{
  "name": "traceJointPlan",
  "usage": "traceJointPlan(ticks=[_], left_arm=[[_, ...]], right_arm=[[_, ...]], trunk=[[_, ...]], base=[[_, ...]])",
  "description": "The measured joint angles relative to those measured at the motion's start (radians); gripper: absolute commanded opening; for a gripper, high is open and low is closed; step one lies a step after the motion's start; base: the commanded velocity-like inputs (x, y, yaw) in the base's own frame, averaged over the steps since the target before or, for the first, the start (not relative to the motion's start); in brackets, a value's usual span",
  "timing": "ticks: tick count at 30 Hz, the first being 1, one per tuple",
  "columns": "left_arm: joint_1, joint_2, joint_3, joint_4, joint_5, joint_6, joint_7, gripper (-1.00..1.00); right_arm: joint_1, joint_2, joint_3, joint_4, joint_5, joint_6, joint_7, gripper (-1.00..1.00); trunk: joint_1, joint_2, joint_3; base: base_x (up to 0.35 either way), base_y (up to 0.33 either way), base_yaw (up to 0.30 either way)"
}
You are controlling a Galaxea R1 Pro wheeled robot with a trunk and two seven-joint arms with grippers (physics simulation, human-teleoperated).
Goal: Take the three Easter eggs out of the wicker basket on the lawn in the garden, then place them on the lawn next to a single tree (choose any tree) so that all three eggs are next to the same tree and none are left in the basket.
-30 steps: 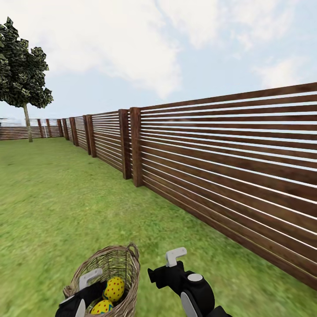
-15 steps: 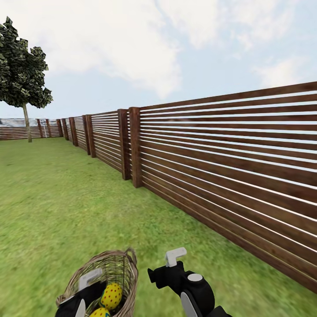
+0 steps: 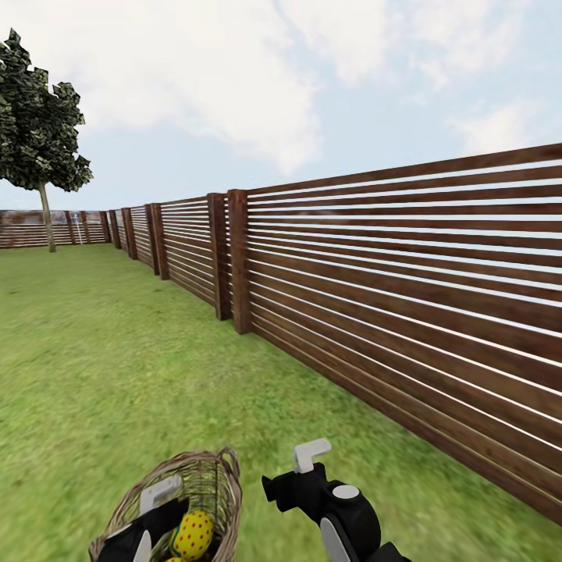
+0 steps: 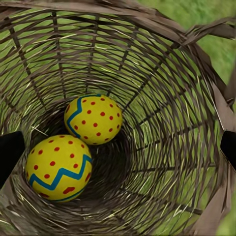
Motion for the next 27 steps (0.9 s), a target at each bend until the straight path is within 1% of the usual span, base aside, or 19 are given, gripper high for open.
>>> traceJointPlan(ticks=[10,17,23,27], left_arm=[[0.000,0.000,0.000,0.000,-0.002,0.000,0.000,1.00],[0.000,0.000,0.000,0.002,-0.004,0.004,0.000,1.00],[-0.003,0.000,-0.001,0.040,-0.005,0.008,-0.002,1.00],[-0.009,0.000,-0.001,0.054,-0.005,0.034,-0.003,1.00]], right_arm=[[0.000,0.000,0.000,0.000,0.000,0.000,0.000,1.00],[0.000,-0.001,0.000,0.000,0.000,0.000,0.001,1.00],[0.000,-0.001,-0.001,0.000,0.001,0.000,0.000,1.00],[0.000,-0.002,-0.003,0.000,0.001,0.000,0.000,1.00]], trunk=[[0.000,0.000,0.000],[0.000,0.000,0.000],[0.000,0.000,0.000],[0.000,0.000,0.000]], base=[[0.085,0.000,0.000],[0.018,0.000,0.000],[0.002,0.000,0.000],[0.000,0.000,0.000]])
